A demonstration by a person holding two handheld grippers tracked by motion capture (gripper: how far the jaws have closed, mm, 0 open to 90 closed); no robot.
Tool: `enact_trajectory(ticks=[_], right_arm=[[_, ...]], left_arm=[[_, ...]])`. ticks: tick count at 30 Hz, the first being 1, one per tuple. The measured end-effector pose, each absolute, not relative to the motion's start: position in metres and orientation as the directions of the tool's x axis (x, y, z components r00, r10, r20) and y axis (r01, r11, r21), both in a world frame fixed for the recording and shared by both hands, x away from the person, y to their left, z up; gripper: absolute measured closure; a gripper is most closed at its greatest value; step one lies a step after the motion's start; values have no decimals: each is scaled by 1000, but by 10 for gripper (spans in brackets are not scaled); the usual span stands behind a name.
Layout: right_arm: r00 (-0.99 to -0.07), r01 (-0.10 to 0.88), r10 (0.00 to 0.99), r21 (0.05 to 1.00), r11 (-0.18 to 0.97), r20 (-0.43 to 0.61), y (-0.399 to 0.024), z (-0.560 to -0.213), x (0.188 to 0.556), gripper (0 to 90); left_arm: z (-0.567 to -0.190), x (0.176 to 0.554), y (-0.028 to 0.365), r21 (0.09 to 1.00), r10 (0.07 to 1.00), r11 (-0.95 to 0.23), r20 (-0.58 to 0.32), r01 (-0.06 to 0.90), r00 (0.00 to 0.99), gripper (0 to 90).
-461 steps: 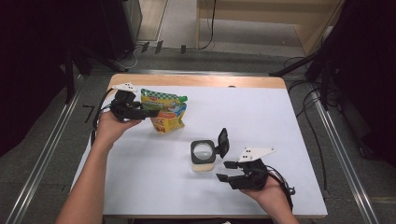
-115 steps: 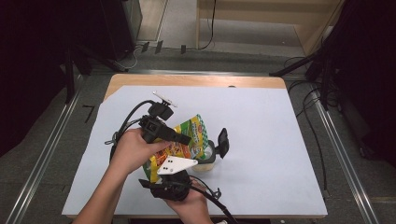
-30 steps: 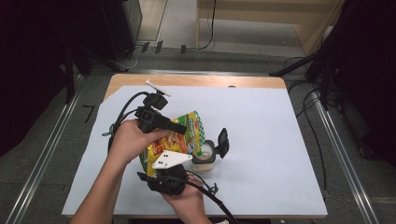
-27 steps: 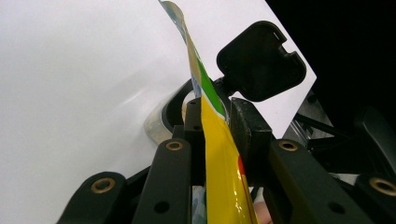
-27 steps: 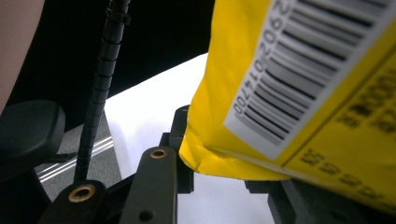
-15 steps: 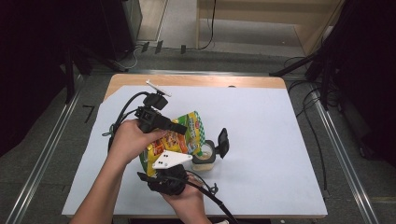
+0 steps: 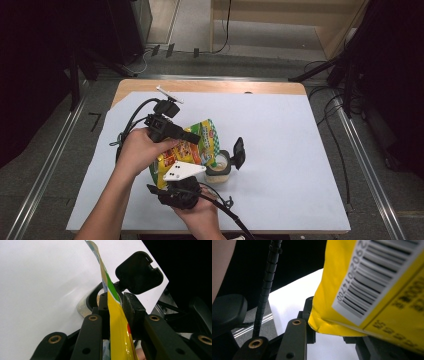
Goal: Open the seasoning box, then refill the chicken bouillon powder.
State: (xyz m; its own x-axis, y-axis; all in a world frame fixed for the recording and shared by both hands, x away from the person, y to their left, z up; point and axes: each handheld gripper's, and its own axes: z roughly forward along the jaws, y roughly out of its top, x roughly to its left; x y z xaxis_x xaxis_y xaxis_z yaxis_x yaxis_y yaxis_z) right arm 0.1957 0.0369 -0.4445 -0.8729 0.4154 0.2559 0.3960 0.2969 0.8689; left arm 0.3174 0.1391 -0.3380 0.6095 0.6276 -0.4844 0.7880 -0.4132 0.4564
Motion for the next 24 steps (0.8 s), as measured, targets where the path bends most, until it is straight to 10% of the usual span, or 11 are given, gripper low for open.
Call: enact_trajectory(ticks=[24], right_arm=[[-873,397,414,868,298,257,37,-444,195,713]], left_arm=[[-338,317,140,456,628,-415,-483,788,610,770]])
